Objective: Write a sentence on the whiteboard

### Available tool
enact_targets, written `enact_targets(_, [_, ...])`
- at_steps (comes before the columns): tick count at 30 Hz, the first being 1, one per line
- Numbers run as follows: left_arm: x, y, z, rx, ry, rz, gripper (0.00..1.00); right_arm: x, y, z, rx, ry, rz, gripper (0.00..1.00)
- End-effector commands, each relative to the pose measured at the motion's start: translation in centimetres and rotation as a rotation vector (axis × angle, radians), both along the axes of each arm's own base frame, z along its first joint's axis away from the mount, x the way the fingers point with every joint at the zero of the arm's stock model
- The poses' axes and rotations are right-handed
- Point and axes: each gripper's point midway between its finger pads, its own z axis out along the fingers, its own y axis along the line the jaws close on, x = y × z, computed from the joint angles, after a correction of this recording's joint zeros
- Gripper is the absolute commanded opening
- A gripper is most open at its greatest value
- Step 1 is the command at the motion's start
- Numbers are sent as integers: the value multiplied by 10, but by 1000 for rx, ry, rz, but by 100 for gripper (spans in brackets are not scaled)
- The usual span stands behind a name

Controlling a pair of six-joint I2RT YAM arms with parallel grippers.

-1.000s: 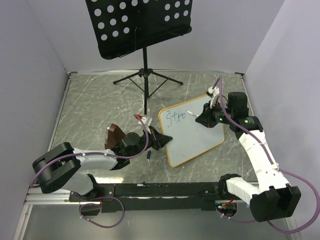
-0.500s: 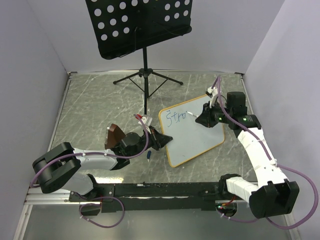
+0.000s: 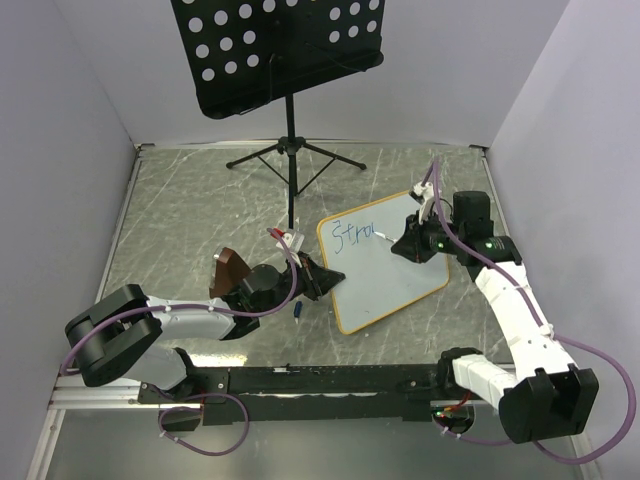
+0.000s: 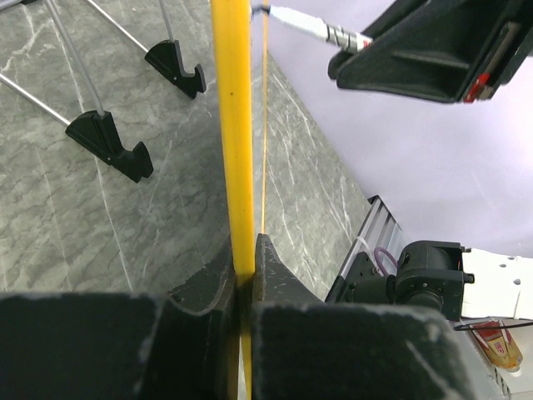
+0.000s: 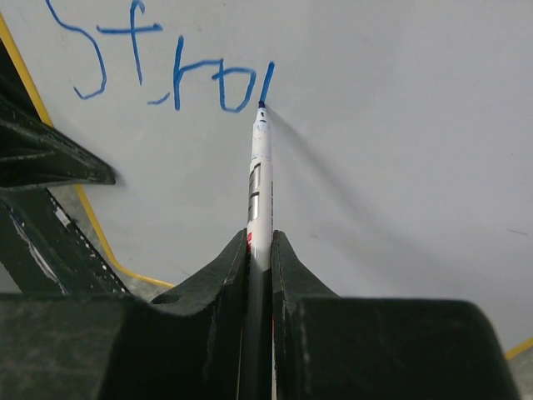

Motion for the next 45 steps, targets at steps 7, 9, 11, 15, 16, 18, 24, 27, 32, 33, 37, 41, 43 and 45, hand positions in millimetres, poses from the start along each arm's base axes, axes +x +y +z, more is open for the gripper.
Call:
enact_targets(7, [3, -6, 44, -102, -116, -14, 1, -21, -1, -7, -10, 0, 44, 0])
enact_targets(9, [3, -7, 44, -103, -117, -14, 1, -21, -1, -7, -8, -1, 45, 0])
enact_targets(11, [3, -7, 44, -101, -115, -15, 1, -19, 0, -4, -5, -9, 43, 0])
enact_targets(15, [3, -9, 43, -101, -112, -23, 1, -13, 2, 3, 7, -19, 39, 0])
enact_targets(16, [2, -9, 43, -102, -111, -26, 1, -11, 2, 3, 7, -20, 37, 0])
enact_targets(18, [2, -9, 43, -103, -110, -26, 1, -8, 2, 7, 9, -32, 33, 0])
enact_targets(24, [1, -9, 43, -108, -108, -28, 1, 1, 3, 14, 17, -48, 20, 0])
enact_targets(27, [2, -9, 44, -108, -110, -28, 1, 7, 2, 20, 16, -61, 10, 0])
enact_targets(32, [1, -10, 43, -105, -110, -31, 1, 17, 1, 29, 20, -80, -5, 0])
enact_targets(33, [1, -10, 43, -106, -110, -31, 1, 20, 1, 29, 17, -79, -10, 0])
enact_targets(37, [1, -9, 43, -106, -110, -28, 1, 28, -3, 30, 6, -77, -36, 0])
enact_targets(41, [1, -7, 43, -107, -112, -23, 1, 31, -10, 25, -8, -62, -68, 0])
enact_targets(43, [1, -7, 42, -106, -110, -22, 1, 29, -12, 25, -9, -63, -76, 0])
enact_targets(45, [1, -7, 41, -105, -109, -22, 1, 27, -13, 23, -11, -56, -75, 0])
